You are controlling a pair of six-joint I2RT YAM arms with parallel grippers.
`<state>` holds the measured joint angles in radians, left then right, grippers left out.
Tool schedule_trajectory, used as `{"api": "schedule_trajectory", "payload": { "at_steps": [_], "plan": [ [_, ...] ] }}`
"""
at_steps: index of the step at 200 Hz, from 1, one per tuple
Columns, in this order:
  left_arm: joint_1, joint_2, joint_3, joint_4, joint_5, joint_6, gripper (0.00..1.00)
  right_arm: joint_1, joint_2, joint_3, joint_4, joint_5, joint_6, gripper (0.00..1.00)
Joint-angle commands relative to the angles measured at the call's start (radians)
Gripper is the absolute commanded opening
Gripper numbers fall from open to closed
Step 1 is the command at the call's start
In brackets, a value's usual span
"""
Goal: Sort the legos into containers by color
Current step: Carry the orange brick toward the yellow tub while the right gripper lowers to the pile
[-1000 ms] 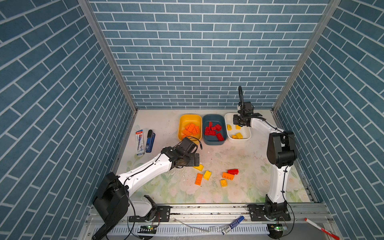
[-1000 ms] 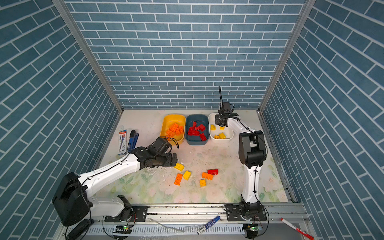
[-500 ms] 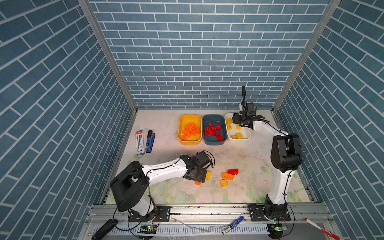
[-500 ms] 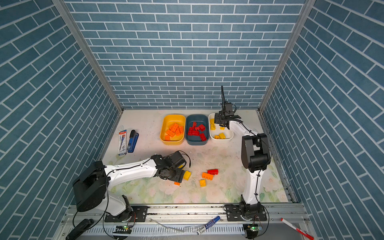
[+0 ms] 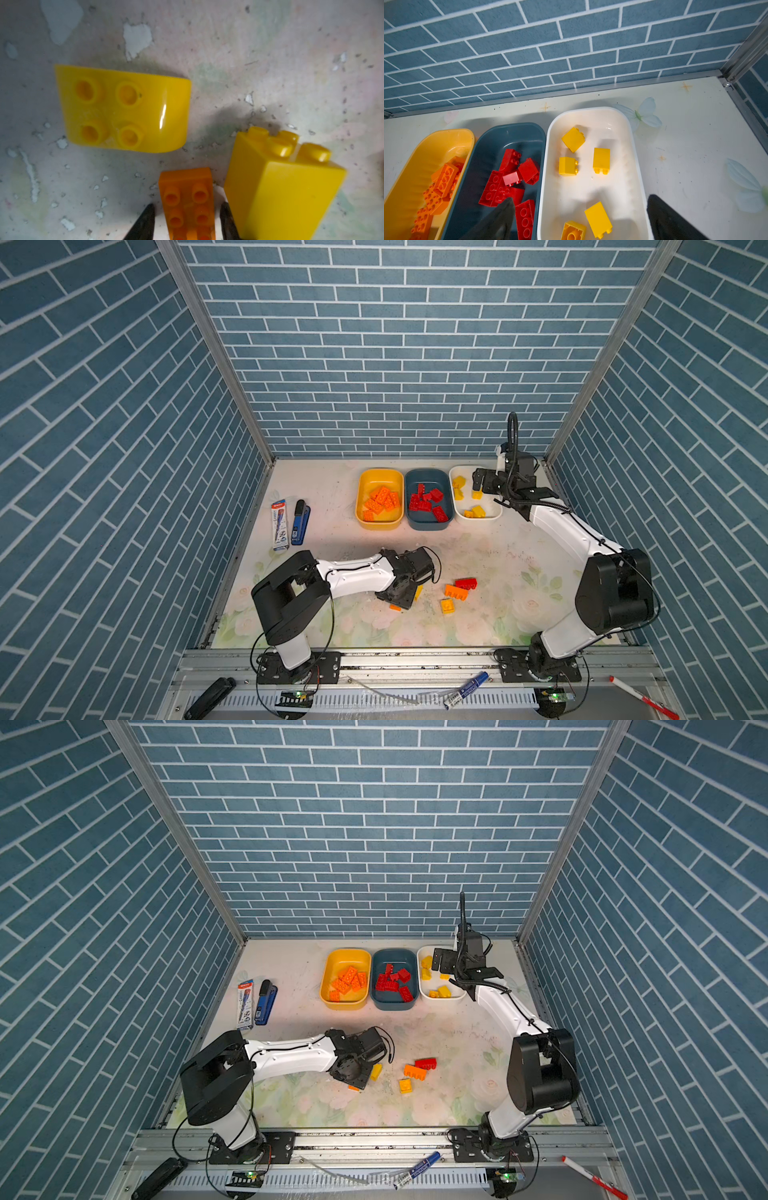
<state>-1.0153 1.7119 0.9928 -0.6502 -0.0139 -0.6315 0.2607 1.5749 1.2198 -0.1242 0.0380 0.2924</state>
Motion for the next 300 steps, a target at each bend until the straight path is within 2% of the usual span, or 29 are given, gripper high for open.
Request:
{"api": "schedule_trajectory", "payload": {
  "at_steps": [1,16,67,99,119,153,203,233,262,300],
  "plan": [
    [-0.006,0.031,-0.009,-0.021,0.005,0.01,0.43,0.002,-0.07,-0.069,-0.018,0.022,0.033,0.99],
    [-0.006,0.024,-0.012,-0.02,0.003,0.013,0.37,0.003,-0.111,-0.099,-0.023,0.027,0.033,0.99],
    [-0.006,-0.053,-0.026,-0.015,-0.057,0.006,0.27,0.002,-0.216,-0.19,-0.008,0.039,0.028,0.98],
    [0.01,-0.174,-0.014,0.015,-0.119,0.02,0.27,0.003,-0.252,-0.219,-0.015,0.019,0.03,0.98],
    [0.045,-0.226,0.022,0.014,-0.16,0.046,0.27,0.005,-0.262,-0.234,-0.027,0.001,0.043,0.97],
    [0.168,-0.262,0.091,0.065,-0.179,0.099,0.27,0.024,-0.277,-0.27,-0.025,-0.061,0.044,0.97],
    [0.336,-0.172,0.24,0.164,-0.181,0.145,0.27,0.109,-0.269,-0.274,-0.066,-0.082,-0.015,0.97],
    [0.409,-0.1,0.285,0.234,-0.208,0.116,0.27,0.189,-0.237,-0.236,-0.126,-0.092,-0.129,0.96],
    [0.503,-0.009,0.318,0.287,-0.117,0.049,0.27,0.246,-0.201,-0.194,-0.188,-0.093,-0.224,0.96],
    [0.574,0.144,0.437,0.273,-0.017,0.049,0.27,0.309,-0.166,-0.168,-0.233,-0.103,-0.3,0.95]
  ]
}}
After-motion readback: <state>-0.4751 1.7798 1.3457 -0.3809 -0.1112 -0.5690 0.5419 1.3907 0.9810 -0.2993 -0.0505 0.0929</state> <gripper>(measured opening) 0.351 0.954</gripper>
